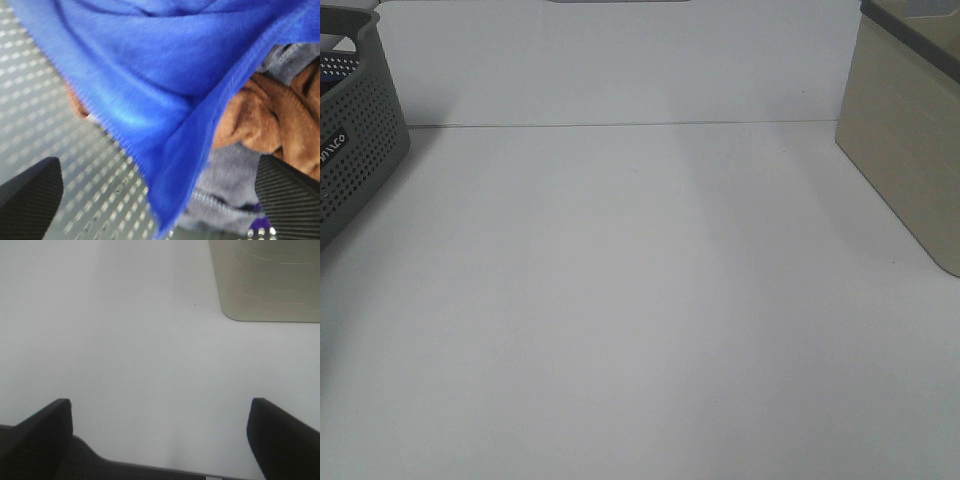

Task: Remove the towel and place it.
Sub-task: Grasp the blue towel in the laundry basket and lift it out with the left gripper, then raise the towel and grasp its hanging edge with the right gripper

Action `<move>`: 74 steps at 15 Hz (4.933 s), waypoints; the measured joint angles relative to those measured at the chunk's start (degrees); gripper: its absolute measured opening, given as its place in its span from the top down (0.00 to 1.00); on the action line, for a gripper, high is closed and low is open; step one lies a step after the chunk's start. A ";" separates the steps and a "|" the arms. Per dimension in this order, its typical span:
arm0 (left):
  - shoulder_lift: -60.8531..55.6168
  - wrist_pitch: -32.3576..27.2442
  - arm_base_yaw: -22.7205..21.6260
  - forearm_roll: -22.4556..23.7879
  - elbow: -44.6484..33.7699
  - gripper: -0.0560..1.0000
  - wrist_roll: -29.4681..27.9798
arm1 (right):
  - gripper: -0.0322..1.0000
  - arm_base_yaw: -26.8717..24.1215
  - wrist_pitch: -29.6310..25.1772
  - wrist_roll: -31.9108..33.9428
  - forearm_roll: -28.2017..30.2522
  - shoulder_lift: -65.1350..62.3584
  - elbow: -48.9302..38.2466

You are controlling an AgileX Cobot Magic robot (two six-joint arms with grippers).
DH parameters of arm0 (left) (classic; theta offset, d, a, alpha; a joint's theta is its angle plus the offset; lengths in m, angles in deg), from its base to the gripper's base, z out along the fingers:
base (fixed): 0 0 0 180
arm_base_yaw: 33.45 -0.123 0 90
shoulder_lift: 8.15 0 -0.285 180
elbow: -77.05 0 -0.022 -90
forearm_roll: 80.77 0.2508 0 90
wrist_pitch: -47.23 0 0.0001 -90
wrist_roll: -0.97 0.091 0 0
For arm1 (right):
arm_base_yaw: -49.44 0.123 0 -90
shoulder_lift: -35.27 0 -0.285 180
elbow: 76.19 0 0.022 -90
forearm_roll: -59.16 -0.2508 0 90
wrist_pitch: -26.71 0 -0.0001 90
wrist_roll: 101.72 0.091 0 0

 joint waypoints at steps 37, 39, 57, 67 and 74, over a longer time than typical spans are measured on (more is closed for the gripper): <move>-30.94 -10.08 14.50 1.66 0.23 0.95 -6.88 | 0.08 0.00 0.00 0.00 0.00 0.00 0.00; -33.06 -10.03 17.19 4.35 0.52 0.95 -8.65 | 0.08 0.00 0.00 0.00 -0.29 0.00 0.00; -30.94 -12.49 59.70 15.01 10.54 0.95 -16.84 | 0.08 0.00 17.48 -96.43 -83.48 56.72 1.49; -28.07 -12.43 65.60 12.95 10.54 0.95 -18.16 | 0.08 11.12 3.44 -110.75 -92.07 93.33 17.30; -28.07 -12.43 65.60 12.03 10.54 0.95 -18.79 | 0.08 16.10 6.70 -108.80 -92.07 105.42 30.71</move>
